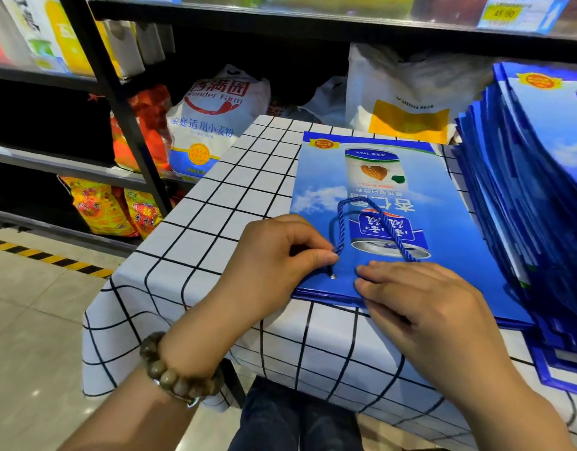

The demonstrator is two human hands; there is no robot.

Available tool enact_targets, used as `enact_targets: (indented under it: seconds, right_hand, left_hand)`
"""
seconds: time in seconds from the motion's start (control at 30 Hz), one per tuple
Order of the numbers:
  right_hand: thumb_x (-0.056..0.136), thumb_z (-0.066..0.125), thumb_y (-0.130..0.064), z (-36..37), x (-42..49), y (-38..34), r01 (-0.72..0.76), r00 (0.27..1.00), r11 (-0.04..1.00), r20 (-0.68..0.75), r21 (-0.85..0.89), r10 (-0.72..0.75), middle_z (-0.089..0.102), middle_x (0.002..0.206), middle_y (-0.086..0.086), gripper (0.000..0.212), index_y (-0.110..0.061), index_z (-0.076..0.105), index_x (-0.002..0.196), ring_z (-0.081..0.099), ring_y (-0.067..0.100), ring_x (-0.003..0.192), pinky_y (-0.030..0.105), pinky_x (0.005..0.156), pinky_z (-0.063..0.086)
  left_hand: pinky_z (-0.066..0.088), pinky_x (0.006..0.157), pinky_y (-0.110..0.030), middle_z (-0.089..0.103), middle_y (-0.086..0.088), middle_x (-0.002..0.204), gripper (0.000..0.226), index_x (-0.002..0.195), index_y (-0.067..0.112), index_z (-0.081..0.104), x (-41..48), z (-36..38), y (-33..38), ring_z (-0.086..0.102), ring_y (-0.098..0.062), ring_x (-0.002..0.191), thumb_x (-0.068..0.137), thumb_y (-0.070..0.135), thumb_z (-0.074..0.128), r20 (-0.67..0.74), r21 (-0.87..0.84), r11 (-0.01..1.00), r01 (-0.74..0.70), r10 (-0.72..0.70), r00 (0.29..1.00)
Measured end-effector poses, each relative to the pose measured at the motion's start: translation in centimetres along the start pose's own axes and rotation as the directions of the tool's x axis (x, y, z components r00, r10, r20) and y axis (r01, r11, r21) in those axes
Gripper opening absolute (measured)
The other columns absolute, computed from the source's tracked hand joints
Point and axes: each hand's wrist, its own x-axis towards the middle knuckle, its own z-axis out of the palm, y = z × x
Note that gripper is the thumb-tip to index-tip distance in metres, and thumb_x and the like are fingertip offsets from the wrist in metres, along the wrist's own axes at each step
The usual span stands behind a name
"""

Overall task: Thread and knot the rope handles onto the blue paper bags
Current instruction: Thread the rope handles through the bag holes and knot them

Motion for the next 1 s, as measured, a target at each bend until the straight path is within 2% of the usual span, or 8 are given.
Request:
enact_targets:
  seconds: [0.37,0.47,0.57,0.67,0.73,0.83,0.93,1.0]
  right_hand:
    - [0.080,0.056,-0.021,-0.2,0.4,-0.4,-0.094,0.987,0.990,-0.139,-0.109,0.078,0.074,0.082,-0.002,0.020,-0.015,0.074,0.083,0.068,0.016,0.074,0.024,0.067,0.041]
    - [0.081,0.058,-0.021,-0.8,0.7,-0.6,-0.166,0.969,0.979,-0.204,-0.117,0.140,0.073,0.081,0.000,0.018,-0.014,0.074,0.083,0.069,0.021,0.073,0.027,0.070,0.041]
    - [0.081,0.059,-0.028,-1.1,1.0,-1.0,-0.261,0.946,0.964,-0.213,-0.051,0.245,0.069,0.075,-0.001,0.017,-0.016,0.071,0.077,0.061,0.016,0.077,0.030,0.071,0.036]
    - [0.079,0.059,-0.029,-0.5,1.0,-1.7,-0.341,0.915,0.939,-0.237,-0.028,0.326,0.067,0.072,-0.002,0.017,-0.016,0.069,0.076,0.053,0.013,0.075,0.030,0.070,0.032]
    - [0.077,0.060,-0.028,-0.2,1.0,-2.3,-0.386,0.886,0.922,-0.276,0.007,0.373,0.067,0.082,0.002,0.015,-0.015,0.067,0.075,0.057,0.019,0.080,0.033,0.072,0.036]
    - [0.073,0.059,-0.026,-0.1,1.1,-3.6,-0.403,0.877,0.915,-0.280,0.016,0.391,0.060,0.117,0.015,0.015,-0.014,0.065,0.068,0.047,0.027,0.110,0.036,0.084,0.032]
    - [0.076,0.049,-0.043,0.0,1.1,-4.6,-0.452,0.886,0.891,-0.135,-0.033,0.444,0.045,0.139,0.016,0.029,-0.024,0.069,0.067,0.029,0.028,0.129,0.043,0.100,0.021]
    - [0.076,0.043,-0.053,0.2,1.2,-5.3,-0.520,0.854,0.853,-0.050,-0.038,0.518,0.045,0.140,0.015,0.035,-0.034,0.071,0.066,0.031,0.031,0.132,0.057,0.103,0.018]
  left_hand:
    - [0.046,0.076,-0.024,0.065,0.006,0.079,0.024,0.073,0.012,0.072,0.6,-0.4,1.0,0.059,-0.004,0.076,0.074,0.032,0.058,0.207,0.069,0.998,0.002,-0.016,0.978]
    - [0.045,0.077,-0.017,0.067,0.005,0.085,0.023,0.073,0.018,0.072,0.7,-1.6,2.5,0.060,-0.002,0.080,0.073,0.035,0.057,0.275,0.028,0.999,-0.037,0.028,0.961]
    - [0.045,0.078,-0.029,0.067,0.002,0.085,0.032,0.081,0.018,0.074,0.7,-1.7,2.8,0.058,-0.005,0.081,0.078,0.041,0.051,0.315,0.277,0.938,-0.207,0.115,0.942]
    - [0.048,0.056,-0.027,0.063,-0.002,0.073,0.043,0.073,0.015,0.069,-0.1,-1.0,2.6,0.061,-0.021,0.069,0.084,0.042,0.037,0.277,0.579,0.737,-0.350,0.226,0.934]
    - [0.038,0.045,-0.020,0.058,-0.001,0.063,0.033,0.064,0.016,0.064,-0.7,-0.6,2.6,0.059,-0.023,0.056,0.083,0.033,0.043,0.216,0.658,0.671,-0.341,0.266,0.939]
    - [0.030,0.043,-0.018,0.057,-0.002,0.057,0.022,0.061,0.016,0.059,-0.6,-0.2,2.3,0.058,-0.023,0.050,0.079,0.027,0.054,0.155,0.657,0.688,-0.306,0.275,0.949]
    - [0.035,0.060,-0.028,0.063,-0.005,0.085,0.022,0.084,0.015,0.062,-0.7,0.2,2.9,0.061,-0.024,0.081,0.093,0.027,0.047,0.158,0.605,0.761,-0.234,0.173,0.972]
    - [0.030,0.068,-0.029,0.060,-0.003,0.098,0.026,0.092,0.018,0.059,-1.1,0.3,2.5,0.055,-0.022,0.095,0.095,0.035,0.039,0.118,0.568,0.806,-0.169,0.124,0.985]
